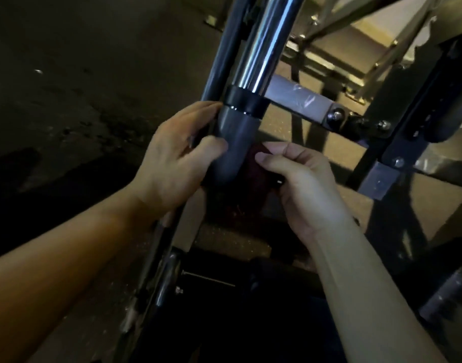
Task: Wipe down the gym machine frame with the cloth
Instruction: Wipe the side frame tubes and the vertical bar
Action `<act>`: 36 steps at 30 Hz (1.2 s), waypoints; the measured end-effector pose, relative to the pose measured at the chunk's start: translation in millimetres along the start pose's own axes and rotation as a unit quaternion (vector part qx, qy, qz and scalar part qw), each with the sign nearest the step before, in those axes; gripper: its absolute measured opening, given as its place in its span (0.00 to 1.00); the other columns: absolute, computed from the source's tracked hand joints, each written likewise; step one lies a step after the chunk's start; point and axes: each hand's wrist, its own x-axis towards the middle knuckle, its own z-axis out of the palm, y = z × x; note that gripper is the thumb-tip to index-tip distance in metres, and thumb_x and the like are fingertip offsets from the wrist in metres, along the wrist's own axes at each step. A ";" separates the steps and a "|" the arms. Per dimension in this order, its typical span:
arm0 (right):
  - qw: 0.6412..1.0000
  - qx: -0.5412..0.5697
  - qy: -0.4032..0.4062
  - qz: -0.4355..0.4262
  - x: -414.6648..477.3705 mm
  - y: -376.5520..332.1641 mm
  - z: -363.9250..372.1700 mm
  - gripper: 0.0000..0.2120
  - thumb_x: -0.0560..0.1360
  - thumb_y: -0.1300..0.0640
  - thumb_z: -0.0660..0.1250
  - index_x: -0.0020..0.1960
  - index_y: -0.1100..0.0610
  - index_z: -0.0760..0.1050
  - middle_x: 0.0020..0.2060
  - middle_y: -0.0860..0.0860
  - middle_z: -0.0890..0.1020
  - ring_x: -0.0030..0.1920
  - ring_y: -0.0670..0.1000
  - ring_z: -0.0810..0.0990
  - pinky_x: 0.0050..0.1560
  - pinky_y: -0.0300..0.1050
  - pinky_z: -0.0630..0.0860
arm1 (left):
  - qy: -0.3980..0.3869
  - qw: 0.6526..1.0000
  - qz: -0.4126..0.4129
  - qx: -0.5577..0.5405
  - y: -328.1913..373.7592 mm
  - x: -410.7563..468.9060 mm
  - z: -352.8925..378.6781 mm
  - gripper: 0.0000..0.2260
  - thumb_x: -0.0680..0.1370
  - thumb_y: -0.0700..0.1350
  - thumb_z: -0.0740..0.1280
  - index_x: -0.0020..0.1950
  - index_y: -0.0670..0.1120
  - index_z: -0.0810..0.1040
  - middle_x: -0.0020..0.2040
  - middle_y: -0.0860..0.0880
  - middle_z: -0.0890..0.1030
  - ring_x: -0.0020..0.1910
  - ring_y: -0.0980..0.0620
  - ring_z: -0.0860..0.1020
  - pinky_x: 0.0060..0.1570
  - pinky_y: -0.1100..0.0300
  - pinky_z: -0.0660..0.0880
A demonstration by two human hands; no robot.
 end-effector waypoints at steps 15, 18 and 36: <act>0.972 -0.185 0.093 -0.111 -47.5 45.6 33.4 0.07 0.77 0.50 0.71 0.54 0.47 0.77 0.50 0.45 0.82 0.44 0.41 0.83 0.43 0.40 0.83 | -0.040 0.986 -0.164 0.005 26.5 -15.7 -1.7 0.16 0.85 0.44 0.60 0.70 0.60 0.67 0.59 0.65 0.77 0.54 0.76 0.76 0.49 0.77 0.72; 0.971 -0.154 0.103 -0.150 -39.6 28.4 30.4 0.07 0.77 0.52 0.72 0.55 0.49 0.79 0.49 0.45 0.83 0.47 0.41 0.83 0.50 0.42 0.82 | -0.048 0.987 -0.147 0.042 26.2 -16.3 -5.9 0.18 0.85 0.47 0.61 0.75 0.55 0.69 0.64 0.61 0.77 0.60 0.72 0.75 0.51 0.76 0.73; 0.974 -0.028 0.089 -0.205 -31.2 22.7 25.7 0.09 0.79 0.57 0.69 0.59 0.49 0.78 0.54 0.42 0.80 0.56 0.39 0.79 0.56 0.34 0.78 | 0.077 0.980 -0.159 0.094 26.1 -22.0 7.0 0.28 0.83 0.55 0.65 0.81 0.62 0.60 0.74 0.59 0.71 0.70 0.61 0.72 0.72 0.50 0.70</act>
